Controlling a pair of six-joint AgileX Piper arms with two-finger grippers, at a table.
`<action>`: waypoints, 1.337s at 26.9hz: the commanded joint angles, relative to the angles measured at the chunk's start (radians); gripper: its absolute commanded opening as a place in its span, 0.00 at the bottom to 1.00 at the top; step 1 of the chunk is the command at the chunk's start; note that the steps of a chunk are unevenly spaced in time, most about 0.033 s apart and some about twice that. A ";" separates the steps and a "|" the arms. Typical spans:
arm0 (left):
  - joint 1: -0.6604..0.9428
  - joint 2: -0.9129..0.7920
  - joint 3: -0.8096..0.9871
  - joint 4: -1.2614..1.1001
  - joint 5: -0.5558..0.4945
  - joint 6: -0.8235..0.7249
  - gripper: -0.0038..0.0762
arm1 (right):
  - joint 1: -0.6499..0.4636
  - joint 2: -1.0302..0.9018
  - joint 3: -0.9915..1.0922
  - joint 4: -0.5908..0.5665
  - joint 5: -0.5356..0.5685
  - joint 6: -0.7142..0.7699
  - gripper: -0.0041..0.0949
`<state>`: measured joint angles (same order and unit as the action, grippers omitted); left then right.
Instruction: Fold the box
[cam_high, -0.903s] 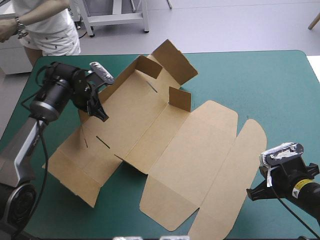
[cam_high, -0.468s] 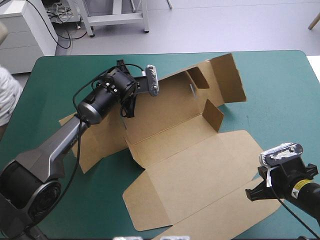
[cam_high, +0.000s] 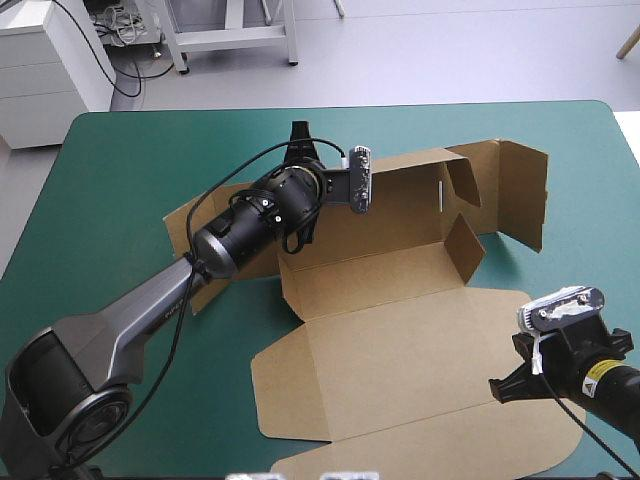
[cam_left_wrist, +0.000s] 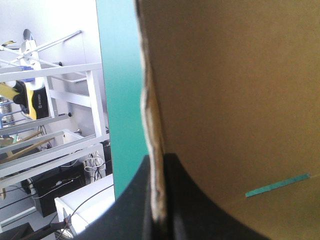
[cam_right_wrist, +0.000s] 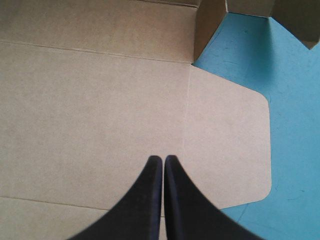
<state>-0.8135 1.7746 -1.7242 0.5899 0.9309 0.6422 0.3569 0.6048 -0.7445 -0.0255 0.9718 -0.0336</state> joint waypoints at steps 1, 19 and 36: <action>-0.045 -0.047 -0.027 0.089 -0.049 -0.061 0.04 | -0.005 0.000 -0.025 -0.003 -0.059 -0.003 0.04; -0.206 -0.104 0.213 0.526 -0.152 -0.372 0.04 | -0.005 0.000 -0.025 -0.023 -0.059 -0.007 0.04; -0.283 -0.170 0.409 0.836 -0.153 -0.884 0.04 | -0.005 0.000 -0.025 -0.149 -0.059 -0.001 0.04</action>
<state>-1.0840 1.6546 -1.2893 1.3606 0.7729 -0.2094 0.3569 0.6048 -0.7445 -0.1605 0.9718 -0.0336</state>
